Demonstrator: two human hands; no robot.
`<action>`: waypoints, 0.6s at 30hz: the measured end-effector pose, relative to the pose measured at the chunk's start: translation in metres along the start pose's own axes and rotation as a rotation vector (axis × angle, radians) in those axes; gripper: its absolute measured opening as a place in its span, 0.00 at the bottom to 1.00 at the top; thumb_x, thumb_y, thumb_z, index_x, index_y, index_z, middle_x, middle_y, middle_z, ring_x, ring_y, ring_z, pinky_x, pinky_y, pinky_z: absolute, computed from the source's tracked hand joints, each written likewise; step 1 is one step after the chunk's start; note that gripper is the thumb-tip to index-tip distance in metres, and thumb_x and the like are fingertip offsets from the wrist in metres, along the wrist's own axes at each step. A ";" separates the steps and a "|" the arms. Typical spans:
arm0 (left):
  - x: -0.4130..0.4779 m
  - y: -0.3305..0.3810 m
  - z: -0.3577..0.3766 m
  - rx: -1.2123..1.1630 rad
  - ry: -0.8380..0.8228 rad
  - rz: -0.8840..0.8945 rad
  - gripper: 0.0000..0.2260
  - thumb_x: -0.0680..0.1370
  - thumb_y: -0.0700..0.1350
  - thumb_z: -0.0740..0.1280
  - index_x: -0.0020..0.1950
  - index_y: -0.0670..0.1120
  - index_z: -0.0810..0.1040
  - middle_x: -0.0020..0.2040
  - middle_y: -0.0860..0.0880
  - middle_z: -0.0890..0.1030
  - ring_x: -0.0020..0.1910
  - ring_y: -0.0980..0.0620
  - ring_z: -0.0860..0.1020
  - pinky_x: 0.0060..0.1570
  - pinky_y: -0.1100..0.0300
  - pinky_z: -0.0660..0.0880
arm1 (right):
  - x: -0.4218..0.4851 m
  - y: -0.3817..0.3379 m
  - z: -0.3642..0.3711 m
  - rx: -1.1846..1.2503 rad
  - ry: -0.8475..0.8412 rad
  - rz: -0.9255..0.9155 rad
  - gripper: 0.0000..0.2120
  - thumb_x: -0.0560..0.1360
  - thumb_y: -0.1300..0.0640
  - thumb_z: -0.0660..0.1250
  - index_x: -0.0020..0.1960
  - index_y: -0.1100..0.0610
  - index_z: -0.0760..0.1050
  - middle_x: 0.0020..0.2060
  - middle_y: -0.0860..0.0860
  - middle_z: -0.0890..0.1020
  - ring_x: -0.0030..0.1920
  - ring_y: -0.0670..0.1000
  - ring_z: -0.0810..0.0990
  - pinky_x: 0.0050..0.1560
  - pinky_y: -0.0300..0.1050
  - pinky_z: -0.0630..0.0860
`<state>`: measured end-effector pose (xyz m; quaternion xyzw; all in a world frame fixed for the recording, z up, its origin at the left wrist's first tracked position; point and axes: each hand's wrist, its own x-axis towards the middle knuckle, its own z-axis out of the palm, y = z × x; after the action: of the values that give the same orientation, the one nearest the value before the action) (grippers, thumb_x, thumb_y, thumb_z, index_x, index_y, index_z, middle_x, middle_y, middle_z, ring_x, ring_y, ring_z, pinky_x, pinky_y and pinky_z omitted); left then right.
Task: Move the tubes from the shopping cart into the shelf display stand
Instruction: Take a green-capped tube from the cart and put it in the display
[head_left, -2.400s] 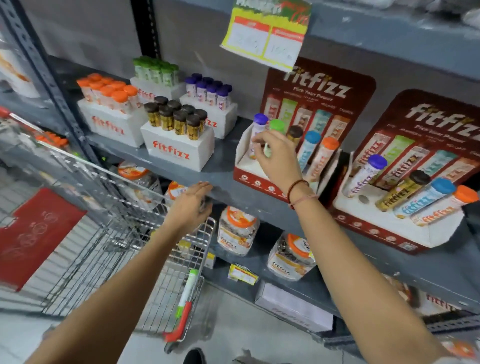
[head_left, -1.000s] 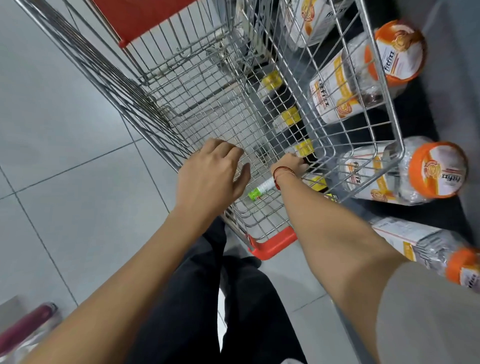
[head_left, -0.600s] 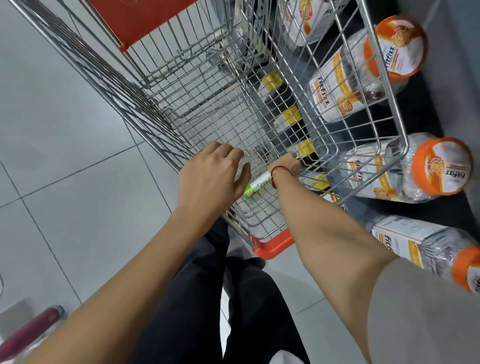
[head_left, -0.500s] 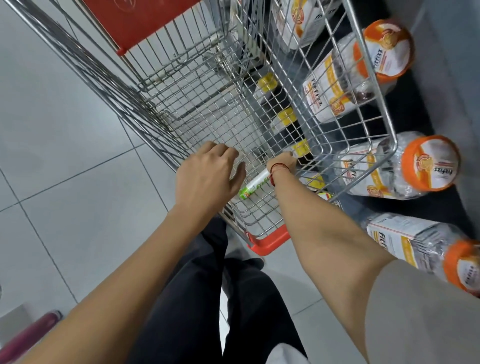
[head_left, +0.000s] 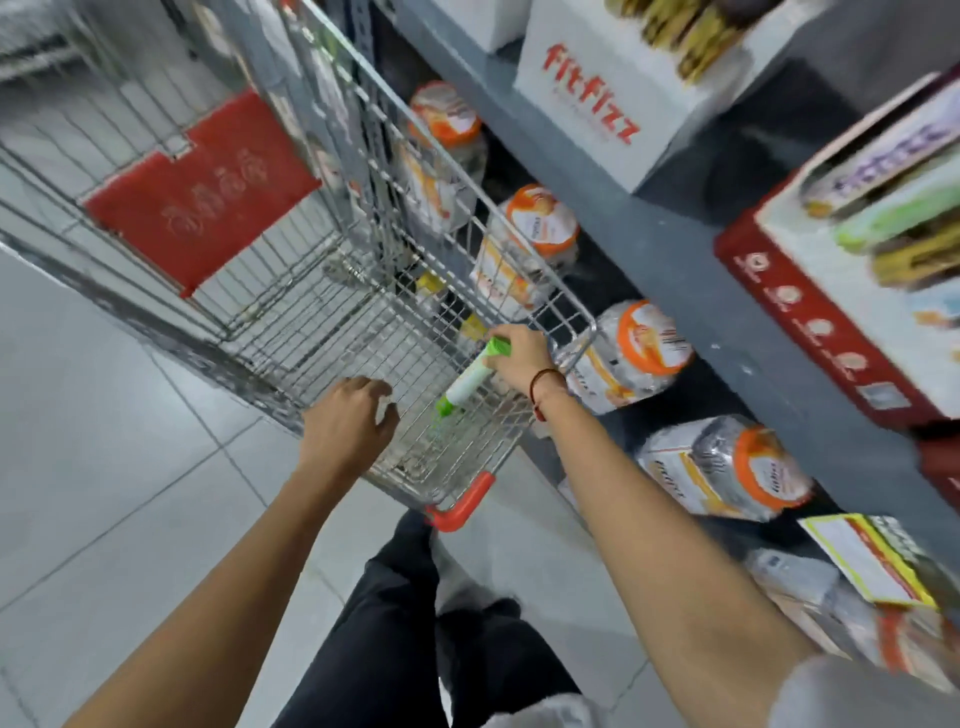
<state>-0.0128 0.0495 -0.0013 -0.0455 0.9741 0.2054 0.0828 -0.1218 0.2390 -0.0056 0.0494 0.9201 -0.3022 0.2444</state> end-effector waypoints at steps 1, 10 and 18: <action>0.002 0.006 -0.003 -0.017 -0.001 0.028 0.10 0.75 0.43 0.66 0.54 0.42 0.78 0.52 0.41 0.81 0.52 0.39 0.77 0.41 0.47 0.76 | -0.009 -0.001 -0.016 0.014 0.025 -0.026 0.18 0.72 0.65 0.69 0.62 0.59 0.76 0.63 0.58 0.77 0.64 0.56 0.74 0.65 0.44 0.69; 0.039 0.130 -0.037 -0.105 0.086 0.464 0.13 0.76 0.40 0.62 0.61 0.41 0.74 0.56 0.39 0.78 0.53 0.37 0.76 0.45 0.44 0.77 | -0.128 0.008 -0.168 -0.107 0.353 -0.188 0.18 0.70 0.65 0.70 0.59 0.57 0.77 0.58 0.59 0.79 0.61 0.58 0.74 0.61 0.41 0.63; 0.028 0.264 -0.031 -0.135 0.113 0.974 0.12 0.73 0.36 0.63 0.56 0.38 0.75 0.51 0.37 0.80 0.49 0.36 0.77 0.45 0.45 0.78 | -0.248 0.048 -0.261 -0.146 0.636 -0.092 0.17 0.71 0.58 0.71 0.59 0.55 0.76 0.56 0.57 0.79 0.60 0.56 0.74 0.58 0.41 0.65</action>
<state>-0.0767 0.2762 0.1254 0.3988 0.8696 0.2801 -0.0789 -0.0032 0.4433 0.2702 0.0822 0.9708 -0.2155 -0.0660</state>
